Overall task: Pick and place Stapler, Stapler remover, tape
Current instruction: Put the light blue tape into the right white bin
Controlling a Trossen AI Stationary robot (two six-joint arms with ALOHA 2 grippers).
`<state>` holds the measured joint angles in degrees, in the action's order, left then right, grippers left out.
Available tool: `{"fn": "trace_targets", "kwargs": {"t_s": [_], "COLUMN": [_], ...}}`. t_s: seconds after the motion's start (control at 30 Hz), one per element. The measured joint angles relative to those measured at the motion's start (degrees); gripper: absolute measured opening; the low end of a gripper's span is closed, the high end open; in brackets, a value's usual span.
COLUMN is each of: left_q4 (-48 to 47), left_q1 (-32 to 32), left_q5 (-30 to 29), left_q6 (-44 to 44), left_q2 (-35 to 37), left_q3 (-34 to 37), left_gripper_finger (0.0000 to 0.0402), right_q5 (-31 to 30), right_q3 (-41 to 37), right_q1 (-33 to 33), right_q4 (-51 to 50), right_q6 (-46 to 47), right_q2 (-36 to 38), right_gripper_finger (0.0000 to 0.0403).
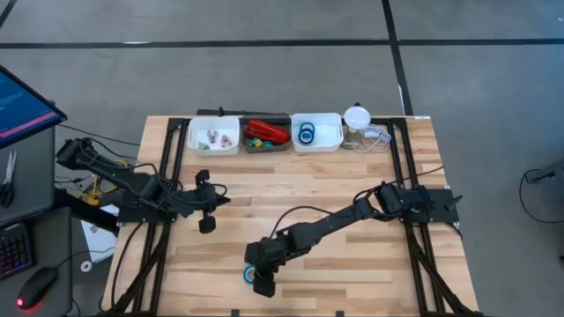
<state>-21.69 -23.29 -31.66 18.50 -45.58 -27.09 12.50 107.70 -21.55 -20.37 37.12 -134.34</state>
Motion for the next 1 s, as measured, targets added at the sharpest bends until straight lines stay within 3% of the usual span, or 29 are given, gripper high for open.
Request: {"fn": "trace_targets", "kwargs": {"t_s": [0.33,0.57,0.8,1.0], "left_q4": [0.00,0.00,-0.59,-0.11], "left_q1": [0.00,0.00,0.00,0.00], "left_q5": [0.00,0.00,0.50,0.99], "left_q6": [0.00,0.48,1.47,3.68], "left_q2": [0.00,0.00,0.07,-0.24], "left_q3": [0.00,0.00,1.26,3.47], "left_gripper_finger": [0.0002,0.0002,0.0002,0.0002], "right_q5": [-8.21,-8.83,-6.43,-7.25], "right_q3": [0.00,-0.15,0.68,0.67], "right_q1": [-0.89,-0.08,-0.08,0.33], "right_q4": [-3.51,-4.98,0.05,0.01], "right_q6": [4.07,5.09,4.74,1.53], "right_q2": [0.00,-2.85,-5.95,-5.80], "right_gripper_finger": [0.0179,0.0187,0.0162,0.0068]}}
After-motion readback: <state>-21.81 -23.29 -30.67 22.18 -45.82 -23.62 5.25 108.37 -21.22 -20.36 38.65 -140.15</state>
